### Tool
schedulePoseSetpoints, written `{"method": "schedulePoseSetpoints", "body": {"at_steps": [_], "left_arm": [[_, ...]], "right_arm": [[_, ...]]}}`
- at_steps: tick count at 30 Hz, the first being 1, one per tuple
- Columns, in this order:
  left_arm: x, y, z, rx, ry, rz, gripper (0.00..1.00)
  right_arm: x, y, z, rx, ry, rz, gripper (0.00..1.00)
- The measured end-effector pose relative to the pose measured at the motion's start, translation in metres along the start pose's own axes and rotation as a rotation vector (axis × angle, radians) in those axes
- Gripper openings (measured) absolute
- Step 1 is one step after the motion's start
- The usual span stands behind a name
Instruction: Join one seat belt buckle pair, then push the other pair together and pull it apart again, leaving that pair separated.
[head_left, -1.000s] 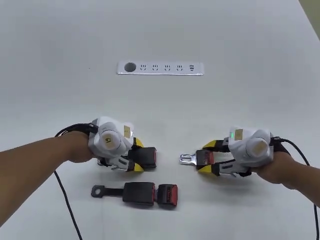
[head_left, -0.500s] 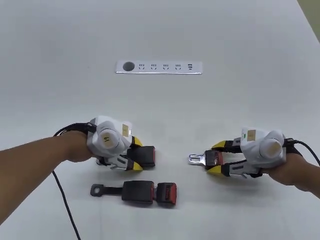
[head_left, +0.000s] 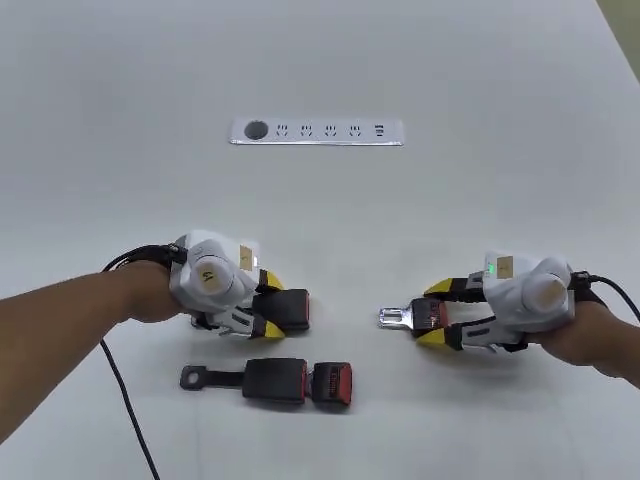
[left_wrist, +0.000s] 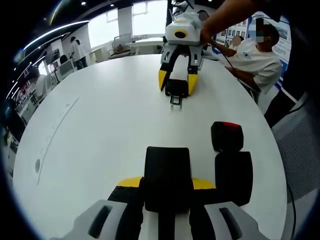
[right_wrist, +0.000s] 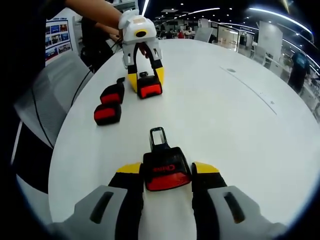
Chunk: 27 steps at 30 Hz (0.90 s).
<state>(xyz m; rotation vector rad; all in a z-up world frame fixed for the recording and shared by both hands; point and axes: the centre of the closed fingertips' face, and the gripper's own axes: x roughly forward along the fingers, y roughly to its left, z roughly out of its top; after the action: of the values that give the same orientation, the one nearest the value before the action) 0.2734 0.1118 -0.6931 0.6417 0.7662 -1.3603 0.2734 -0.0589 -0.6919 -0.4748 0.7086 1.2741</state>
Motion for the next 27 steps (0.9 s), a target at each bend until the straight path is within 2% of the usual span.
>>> {"method": "schedulePoseSetpoints", "body": {"at_steps": [5, 8, 9, 11, 12, 13, 15, 18, 20, 21, 22, 25, 27], "left_arm": [[0.0, 0.0, 0.001, -0.002, 0.009, -0.001, 0.36], [0.0, -0.002, 0.0, -0.024, 0.012, -0.012, 0.4], [-0.001, -0.005, 0.001, -0.065, 0.015, -0.023, 0.43], [-0.002, -0.005, 0.006, -0.111, -0.013, -0.012, 0.5], [-0.003, -0.003, 0.009, -0.114, -0.031, -0.003, 0.54], [-0.005, -0.001, 0.012, -0.156, -0.046, 0.011, 0.58], [-0.009, 0.0, 0.012, -0.167, -0.043, 0.025, 0.65], [-0.01, 0.0, 0.007, -0.175, -0.05, 0.038, 0.71], [-0.014, 0.002, 0.007, -0.194, -0.065, 0.058, 0.73], [-0.016, 0.004, 0.01, -0.225, -0.089, 0.078, 0.75], [-0.017, 0.005, 0.01, -0.249, -0.101, 0.089, 0.77], [-0.023, 0.009, 0.009, -0.298, -0.119, 0.138, 0.86], [-0.027, 0.013, 0.008, -0.337, -0.152, 0.177, 0.9]], "right_arm": [[0.0, -0.001, -0.001, -0.007, 0.004, -0.004, 0.36], [0.0, -0.001, -0.003, -0.056, 0.029, -0.021, 0.36], [0.0, -0.002, -0.003, -0.053, 0.034, -0.039, 0.38], [-0.002, -0.004, -0.003, -0.031, 0.036, -0.065, 0.46], [-0.002, -0.004, -0.003, -0.02, 0.032, -0.076, 0.5], [-0.003, -0.004, -0.001, 0.006, 0.017, -0.085, 0.54], [-0.006, -0.002, 0.0, 0.036, -0.002, -0.105, 0.59], [-0.009, -0.003, -0.002, 0.071, 0.006, -0.147, 0.63], [-0.012, -0.004, 0.005, 0.108, -0.04, -0.184, 0.64], [-0.014, -0.006, 0.006, 0.138, -0.053, -0.207, 0.65], [-0.015, -0.009, 0.005, 0.153, -0.059, -0.234, 0.66], [-0.022, -0.018, 0.012, 0.224, -0.123, -0.323, 0.69], [-0.029, -0.023, 0.017, 0.253, -0.152, -0.377, 0.71]]}}
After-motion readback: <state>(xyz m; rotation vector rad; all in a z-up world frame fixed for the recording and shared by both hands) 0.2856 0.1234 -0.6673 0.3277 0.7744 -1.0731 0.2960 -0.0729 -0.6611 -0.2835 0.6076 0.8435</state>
